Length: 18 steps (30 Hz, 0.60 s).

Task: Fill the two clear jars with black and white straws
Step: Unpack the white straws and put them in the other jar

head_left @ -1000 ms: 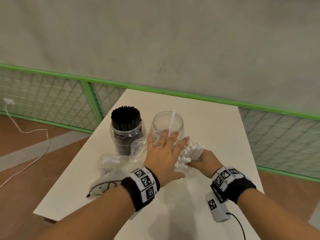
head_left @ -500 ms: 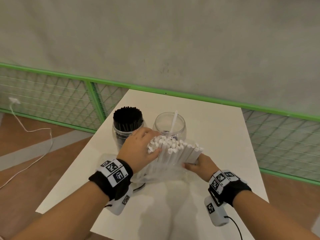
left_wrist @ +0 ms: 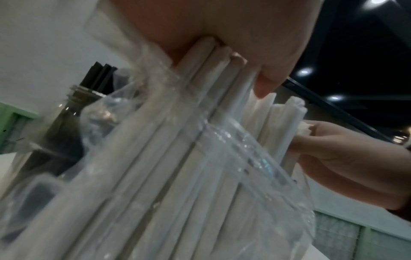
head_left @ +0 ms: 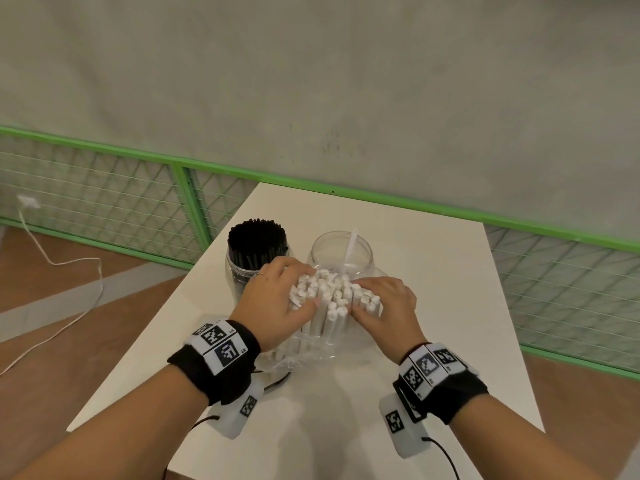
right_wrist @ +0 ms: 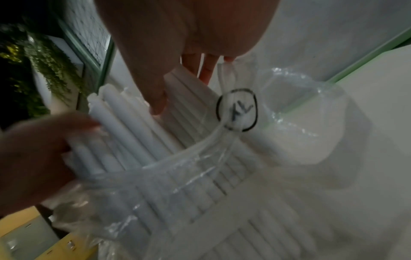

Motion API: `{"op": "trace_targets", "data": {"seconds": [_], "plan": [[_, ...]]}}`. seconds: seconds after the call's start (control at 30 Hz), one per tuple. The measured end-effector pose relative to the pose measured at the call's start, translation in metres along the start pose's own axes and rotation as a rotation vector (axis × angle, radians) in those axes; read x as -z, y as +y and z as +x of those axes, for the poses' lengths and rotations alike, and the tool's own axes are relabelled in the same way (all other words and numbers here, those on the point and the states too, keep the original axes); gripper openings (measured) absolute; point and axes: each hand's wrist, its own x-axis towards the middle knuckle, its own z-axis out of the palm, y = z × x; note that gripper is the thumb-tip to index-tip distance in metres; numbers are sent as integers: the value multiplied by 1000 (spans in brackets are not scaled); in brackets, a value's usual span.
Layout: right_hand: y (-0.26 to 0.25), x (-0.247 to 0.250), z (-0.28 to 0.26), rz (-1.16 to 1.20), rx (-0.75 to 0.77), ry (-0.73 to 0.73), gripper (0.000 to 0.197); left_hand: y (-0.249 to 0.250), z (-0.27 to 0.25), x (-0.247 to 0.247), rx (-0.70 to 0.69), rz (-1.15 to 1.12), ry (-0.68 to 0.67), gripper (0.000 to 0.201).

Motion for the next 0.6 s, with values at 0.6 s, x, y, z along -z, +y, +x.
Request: {"op": "trace_targets", "data": {"seconds": [0.6], "plan": [[-7,-18,13,-43,-133,-236,67,7,10,-15,-238,169,-55,36]]}}
